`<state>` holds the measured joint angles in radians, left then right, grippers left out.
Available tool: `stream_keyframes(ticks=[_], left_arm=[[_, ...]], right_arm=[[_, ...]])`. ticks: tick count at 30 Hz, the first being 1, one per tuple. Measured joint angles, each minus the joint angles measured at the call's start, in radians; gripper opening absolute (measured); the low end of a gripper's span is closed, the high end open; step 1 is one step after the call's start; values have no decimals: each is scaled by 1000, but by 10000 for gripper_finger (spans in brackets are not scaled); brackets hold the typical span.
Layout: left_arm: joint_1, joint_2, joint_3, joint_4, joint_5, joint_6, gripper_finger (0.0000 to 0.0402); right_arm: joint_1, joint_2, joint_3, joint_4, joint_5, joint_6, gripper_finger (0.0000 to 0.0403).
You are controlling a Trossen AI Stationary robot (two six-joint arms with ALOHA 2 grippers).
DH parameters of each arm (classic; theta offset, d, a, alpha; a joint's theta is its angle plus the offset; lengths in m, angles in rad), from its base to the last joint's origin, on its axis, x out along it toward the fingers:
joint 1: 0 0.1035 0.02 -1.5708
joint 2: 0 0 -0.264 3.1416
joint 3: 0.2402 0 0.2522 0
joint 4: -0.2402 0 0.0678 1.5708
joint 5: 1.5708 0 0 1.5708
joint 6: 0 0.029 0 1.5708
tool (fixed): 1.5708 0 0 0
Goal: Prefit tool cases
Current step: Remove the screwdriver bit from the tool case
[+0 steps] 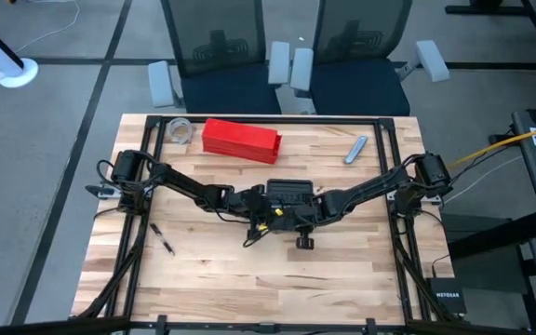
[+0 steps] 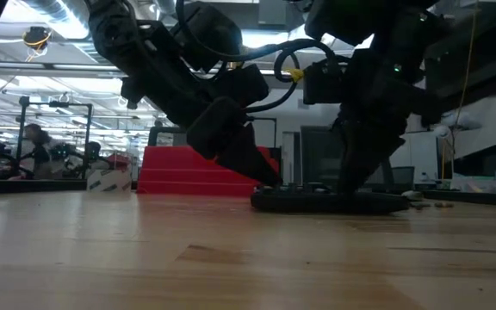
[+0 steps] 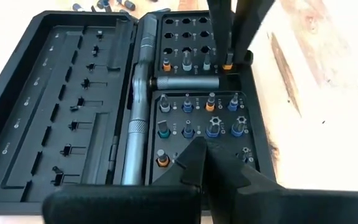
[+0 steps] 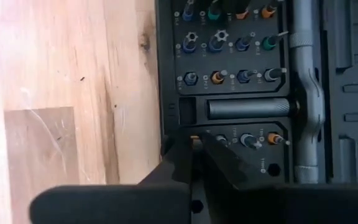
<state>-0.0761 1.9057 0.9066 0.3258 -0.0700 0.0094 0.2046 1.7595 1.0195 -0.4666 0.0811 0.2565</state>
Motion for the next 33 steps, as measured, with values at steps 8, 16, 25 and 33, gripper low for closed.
stream_keyframes(ticks=[8,16,25,33], left_arm=[[0,0,-1,0,-1,-2,0],[0,0,-1,-2,-1,-2,0],[0,0,-1,-4,-1,-2,0],[4,0,-1,-7,0,-10,0]], right_arm=[[-58,-69,2,9,-29,0,5],[-116,-143,2,-128,76,0,4],[-311,-154,-78,-253,84,44,4],[-399,-154,-121,-259,57,60,100]])
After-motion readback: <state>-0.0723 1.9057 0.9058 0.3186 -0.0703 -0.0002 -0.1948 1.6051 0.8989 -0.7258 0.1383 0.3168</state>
